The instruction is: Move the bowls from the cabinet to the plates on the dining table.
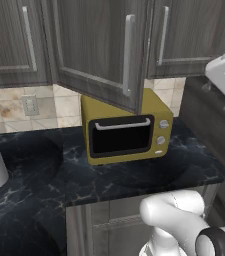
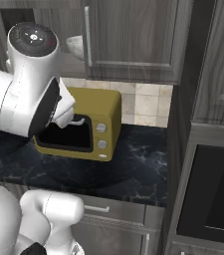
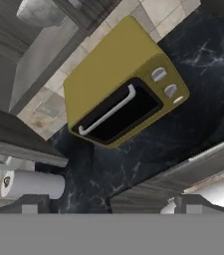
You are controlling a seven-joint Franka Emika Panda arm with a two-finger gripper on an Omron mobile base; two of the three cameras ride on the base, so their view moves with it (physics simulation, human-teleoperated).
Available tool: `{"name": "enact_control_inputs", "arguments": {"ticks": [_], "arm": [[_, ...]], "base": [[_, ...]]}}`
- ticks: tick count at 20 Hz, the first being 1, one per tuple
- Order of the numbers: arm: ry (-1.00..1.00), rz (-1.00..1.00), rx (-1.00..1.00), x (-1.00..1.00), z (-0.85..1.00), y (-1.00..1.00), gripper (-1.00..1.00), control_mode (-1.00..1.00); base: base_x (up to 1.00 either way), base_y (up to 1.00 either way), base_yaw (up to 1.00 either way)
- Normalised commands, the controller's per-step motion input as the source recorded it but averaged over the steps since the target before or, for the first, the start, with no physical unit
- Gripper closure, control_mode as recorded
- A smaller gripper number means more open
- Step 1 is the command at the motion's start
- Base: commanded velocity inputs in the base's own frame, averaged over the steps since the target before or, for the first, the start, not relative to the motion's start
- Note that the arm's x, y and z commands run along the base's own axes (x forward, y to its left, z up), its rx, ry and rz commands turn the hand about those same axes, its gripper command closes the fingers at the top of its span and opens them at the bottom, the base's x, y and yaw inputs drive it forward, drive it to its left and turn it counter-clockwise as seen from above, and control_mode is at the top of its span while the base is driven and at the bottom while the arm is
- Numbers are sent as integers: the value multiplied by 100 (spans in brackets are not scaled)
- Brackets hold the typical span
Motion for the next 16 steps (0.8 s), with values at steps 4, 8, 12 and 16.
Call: {"name": "enact_control_inputs", "arguments": {"ticks": [4,8,12,16], "arm": [[15,-4,3,72,0,0,-100,-100],[7,-5,2,46,0,3,-100,-100],[0,-8,2,35,0,17,-100,-100],[0,-11,2,28,0,29,-100,-100]], "base": [[0,0,0],[0,0,0],[0,0,0],[0,0,0]]}}
